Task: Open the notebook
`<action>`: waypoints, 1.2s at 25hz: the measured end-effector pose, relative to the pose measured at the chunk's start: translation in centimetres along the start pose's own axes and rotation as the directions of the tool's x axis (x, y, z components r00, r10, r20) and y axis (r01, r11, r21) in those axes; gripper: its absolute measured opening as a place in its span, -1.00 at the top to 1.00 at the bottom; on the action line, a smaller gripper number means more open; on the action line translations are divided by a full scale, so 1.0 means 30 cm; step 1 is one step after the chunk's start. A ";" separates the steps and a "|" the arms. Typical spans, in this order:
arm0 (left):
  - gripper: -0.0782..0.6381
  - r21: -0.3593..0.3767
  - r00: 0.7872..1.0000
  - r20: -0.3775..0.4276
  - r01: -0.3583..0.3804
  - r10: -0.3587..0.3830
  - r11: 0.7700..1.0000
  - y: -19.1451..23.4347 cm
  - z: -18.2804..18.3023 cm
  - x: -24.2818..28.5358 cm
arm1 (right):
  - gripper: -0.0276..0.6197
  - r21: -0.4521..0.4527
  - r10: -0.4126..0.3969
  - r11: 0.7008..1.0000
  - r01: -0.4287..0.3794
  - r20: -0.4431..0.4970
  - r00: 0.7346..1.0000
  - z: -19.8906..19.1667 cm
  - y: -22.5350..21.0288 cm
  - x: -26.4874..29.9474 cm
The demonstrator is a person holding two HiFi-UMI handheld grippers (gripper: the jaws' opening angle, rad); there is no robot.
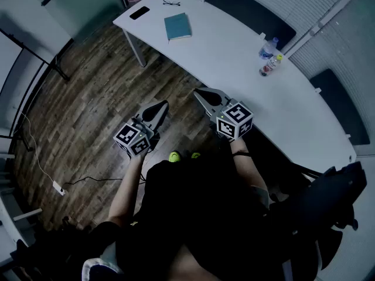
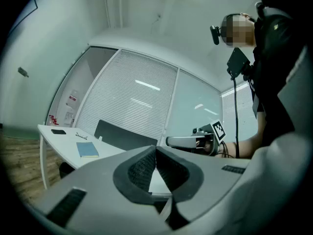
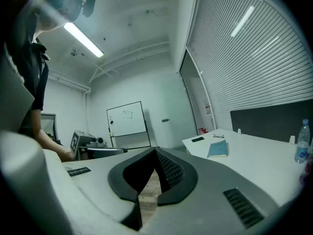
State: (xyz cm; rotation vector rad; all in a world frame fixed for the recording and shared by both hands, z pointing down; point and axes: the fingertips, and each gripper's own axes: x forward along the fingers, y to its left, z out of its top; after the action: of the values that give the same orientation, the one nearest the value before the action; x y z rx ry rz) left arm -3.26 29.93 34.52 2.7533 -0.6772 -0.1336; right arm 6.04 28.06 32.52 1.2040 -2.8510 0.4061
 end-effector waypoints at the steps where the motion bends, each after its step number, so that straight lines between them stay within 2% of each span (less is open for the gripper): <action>1: 0.76 -0.003 1.000 -0.001 0.001 -0.001 1.000 -0.002 0.000 0.004 | 0.83 0.002 0.002 1.000 -0.002 -0.001 1.000 -0.001 -0.002 -0.002; 10: 0.76 -0.016 1.000 0.000 -0.009 0.009 1.000 -0.002 0.000 0.036 | 0.83 0.057 0.006 0.998 -0.008 0.034 0.999 0.014 -0.033 -0.010; 21: 0.76 -0.009 0.999 -0.008 -0.045 0.045 0.999 -0.012 -0.013 0.095 | 0.83 0.062 0.061 0.996 -0.059 -0.035 0.997 -0.040 -0.055 -0.012; 30: 0.76 -0.004 0.996 -0.003 -0.085 0.085 0.996 -0.060 -0.048 0.175 | 0.83 0.060 0.084 0.995 -0.081 -0.053 0.995 -0.062 -0.112 -0.082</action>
State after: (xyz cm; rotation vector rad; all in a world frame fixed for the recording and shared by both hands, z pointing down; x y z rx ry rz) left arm 2.41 29.38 35.22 2.7156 -0.7905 -0.1128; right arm 9.99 27.98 34.80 1.0678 -2.8681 0.5201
